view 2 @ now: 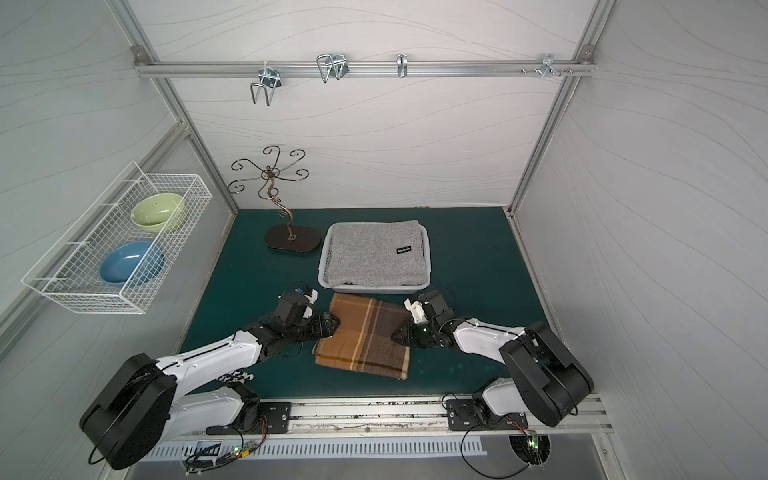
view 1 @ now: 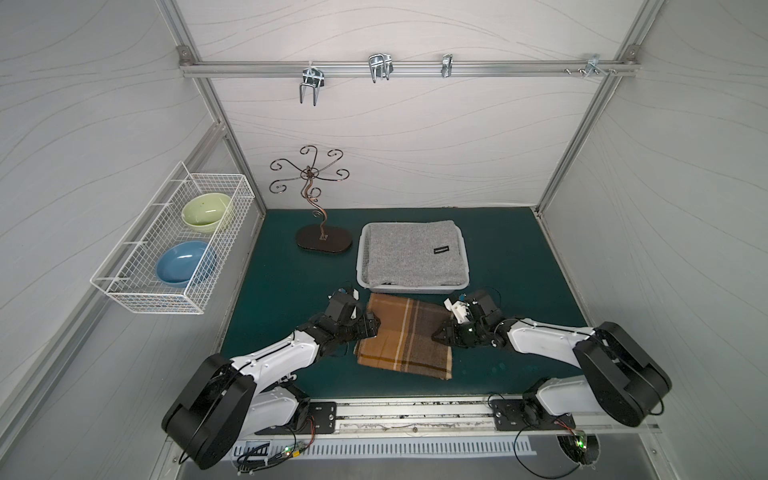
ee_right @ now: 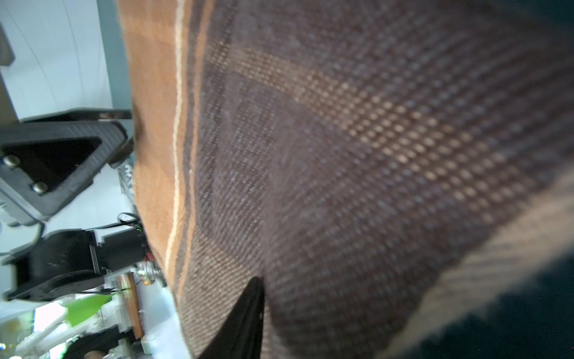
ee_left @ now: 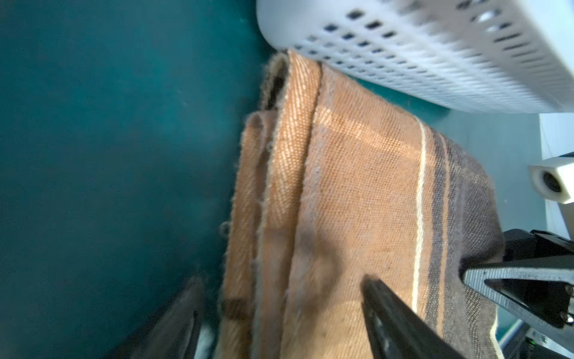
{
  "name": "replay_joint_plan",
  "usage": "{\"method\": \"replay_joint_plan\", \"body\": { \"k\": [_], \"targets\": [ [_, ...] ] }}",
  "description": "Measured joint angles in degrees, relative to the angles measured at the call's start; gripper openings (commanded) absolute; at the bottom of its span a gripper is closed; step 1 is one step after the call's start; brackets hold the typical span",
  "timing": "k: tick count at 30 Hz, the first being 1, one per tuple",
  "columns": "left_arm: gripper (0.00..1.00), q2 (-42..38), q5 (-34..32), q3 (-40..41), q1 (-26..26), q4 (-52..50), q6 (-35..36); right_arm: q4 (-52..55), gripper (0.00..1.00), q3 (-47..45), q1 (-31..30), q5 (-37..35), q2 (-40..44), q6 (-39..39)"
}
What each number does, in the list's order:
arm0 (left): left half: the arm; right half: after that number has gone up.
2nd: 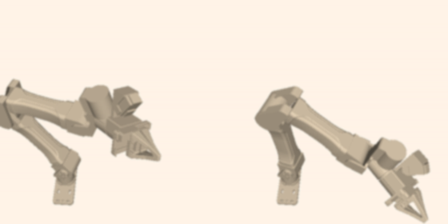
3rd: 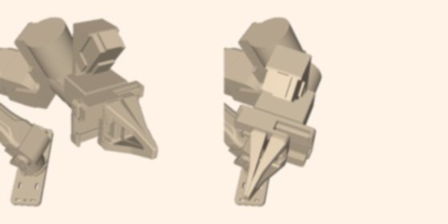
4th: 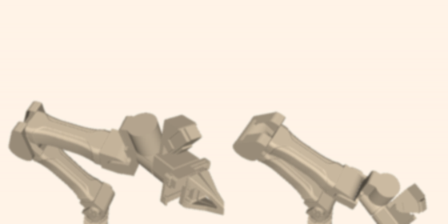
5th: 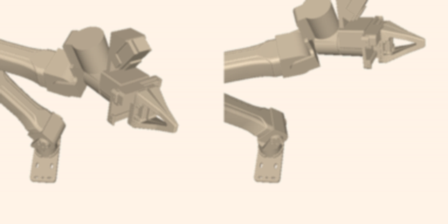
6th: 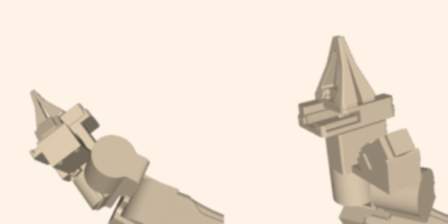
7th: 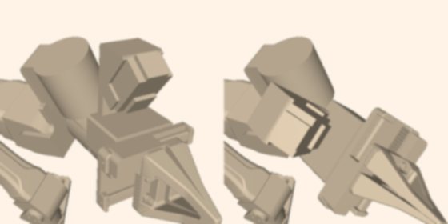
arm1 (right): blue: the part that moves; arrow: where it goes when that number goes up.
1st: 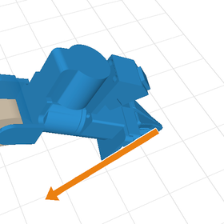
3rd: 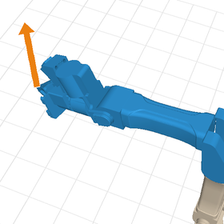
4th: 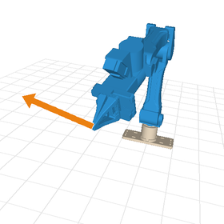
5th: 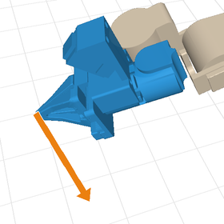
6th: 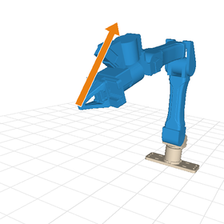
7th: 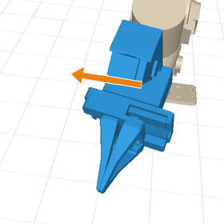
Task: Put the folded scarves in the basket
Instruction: Move the scarf to the center of the board, then pick up the scarf at the center of the board.
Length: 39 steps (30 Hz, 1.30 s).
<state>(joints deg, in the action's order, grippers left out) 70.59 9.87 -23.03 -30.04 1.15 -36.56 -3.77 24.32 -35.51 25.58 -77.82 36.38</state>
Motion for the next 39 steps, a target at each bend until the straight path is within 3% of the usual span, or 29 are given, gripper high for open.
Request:
{"method": "replay_joint_plan", "body": {
  "k": [6,13,16,21,23,30,39],
  "targets": [
    [0.82,3.3,-0.1,-1.5,0.0,2.4,-0.3,1.0,0.49,-0.6,-0.7,-1.5,1.7,0.3],
    [0.71,6.6,1.0,-0.8,-0.2,8.8,-1.5,0.8,0.49,0.9,-4.1,-4.6,0.1,1.7],
    [0.56,7.8,1.2,1.0,-0.8,14.3,-2.6,-0.5,0.43,1.7,-5.1,-5.1,-1.9,2.2],
    [0.12,11.1,3.4,2.6,-1.2,20.3,-4.7,-3.7,0.25,3.1,-6.8,-5.6,-5.3,3.2],
    [0.02,11.7,4.4,3.0,-1.5,21.0,-5.4,-3.8,0.17,4.0,-7.6,-5.8,-6.3,3.3],
    [0.0,7.1,5.8,4.1,-1.9,16.0,-6.3,-2.1,0.0,5.3,-10.4,-7.7,-6.7,3.4],
    [0.0,-9.3,5.6,0.2,-2.8,-6.1,-6.7,9.9,0.0,8.0,-12.9,-9.2,0.3,3.0]
  ]
}}
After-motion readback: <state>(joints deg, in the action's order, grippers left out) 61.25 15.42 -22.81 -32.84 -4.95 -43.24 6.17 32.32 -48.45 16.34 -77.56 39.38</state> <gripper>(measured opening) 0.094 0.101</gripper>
